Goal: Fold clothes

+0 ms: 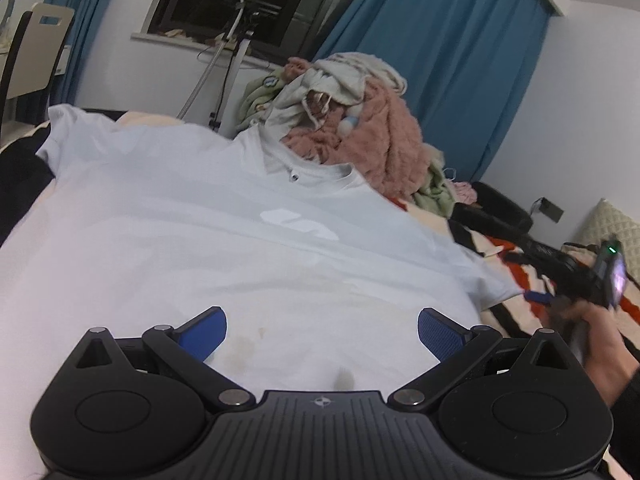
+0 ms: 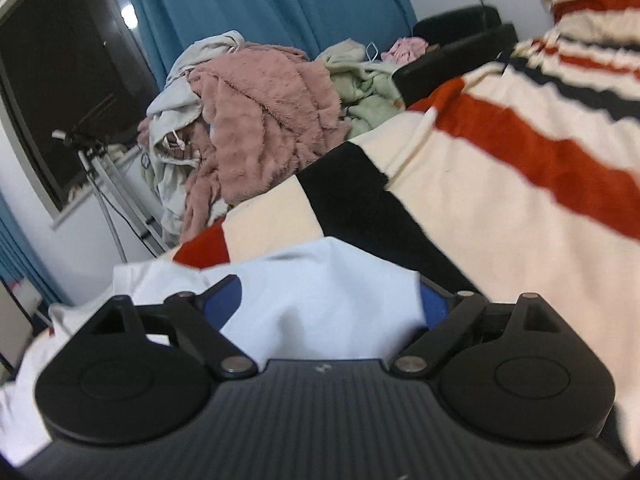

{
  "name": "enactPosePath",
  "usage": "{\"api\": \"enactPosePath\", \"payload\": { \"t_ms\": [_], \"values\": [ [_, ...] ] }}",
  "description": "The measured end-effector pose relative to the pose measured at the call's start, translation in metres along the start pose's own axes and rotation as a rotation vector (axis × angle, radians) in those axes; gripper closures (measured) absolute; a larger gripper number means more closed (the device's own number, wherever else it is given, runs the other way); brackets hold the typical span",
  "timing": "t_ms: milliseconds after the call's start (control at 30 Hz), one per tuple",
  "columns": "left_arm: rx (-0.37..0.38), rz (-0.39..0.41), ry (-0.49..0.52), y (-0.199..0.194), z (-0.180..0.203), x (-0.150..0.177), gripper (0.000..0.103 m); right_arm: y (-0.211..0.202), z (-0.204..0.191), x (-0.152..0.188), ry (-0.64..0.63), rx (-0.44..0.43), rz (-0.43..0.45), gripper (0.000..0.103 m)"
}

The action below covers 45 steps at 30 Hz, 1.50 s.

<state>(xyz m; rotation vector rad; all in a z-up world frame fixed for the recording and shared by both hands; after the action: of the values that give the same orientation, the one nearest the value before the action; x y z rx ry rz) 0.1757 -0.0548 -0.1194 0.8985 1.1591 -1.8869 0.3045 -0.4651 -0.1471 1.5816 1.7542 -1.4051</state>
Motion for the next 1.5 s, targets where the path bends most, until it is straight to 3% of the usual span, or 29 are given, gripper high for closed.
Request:
{"api": "enactPosePath", "payload": {
  "t_ms": [233,400,567,733,933,1167,1333,1500],
  "values": [
    [0.053,-0.010,0.082,-0.030,0.029,0.008,0.004,-0.134,-0.020,-0.003,-0.052,-0.040,0.027,0.012],
    [0.061,-0.025,0.145,-0.058,0.046,0.022,0.005,-0.230,-0.047,0.016,-0.075,-0.152,0.056,0.012],
    [0.042,0.028,0.195,-0.088,0.058,0.015,0.003,-0.266,-0.062,0.053,-0.115,-0.201,0.019,0.012],
    [0.023,0.065,0.197,-0.104,0.062,0.006,0.000,-0.273,-0.075,0.059,-0.151,-0.224,0.041,0.012],
    [0.000,0.037,0.175,-0.098,0.054,0.008,0.000,-0.249,-0.070,0.061,-0.017,-0.275,-0.012,0.012],
    [-0.035,0.011,0.129,-0.081,0.034,0.011,0.000,-0.125,-0.041,0.022,0.145,-0.249,-0.019,0.011],
    [-0.088,0.009,0.088,-0.063,0.013,0.011,0.000,-0.027,0.011,0.043,0.290,-0.216,-0.083,0.011],
    [-0.119,0.072,0.122,-0.048,0.008,-0.001,0.000,0.033,0.027,0.054,0.348,-0.276,-0.066,0.010]
  ]
}}
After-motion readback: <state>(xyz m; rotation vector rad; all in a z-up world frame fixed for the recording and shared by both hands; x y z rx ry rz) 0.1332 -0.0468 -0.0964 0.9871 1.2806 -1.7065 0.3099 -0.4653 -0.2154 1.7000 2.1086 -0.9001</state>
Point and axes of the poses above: each gripper's, at about its wrist camera, not at the fingertips, and y roughly the way its jaws point, z to its right, x to its underside, the point moved 10 cm from there along y, roughly the way its jaws point, and after that the axes turned 3 degrees about z, right-handed, at the moved point
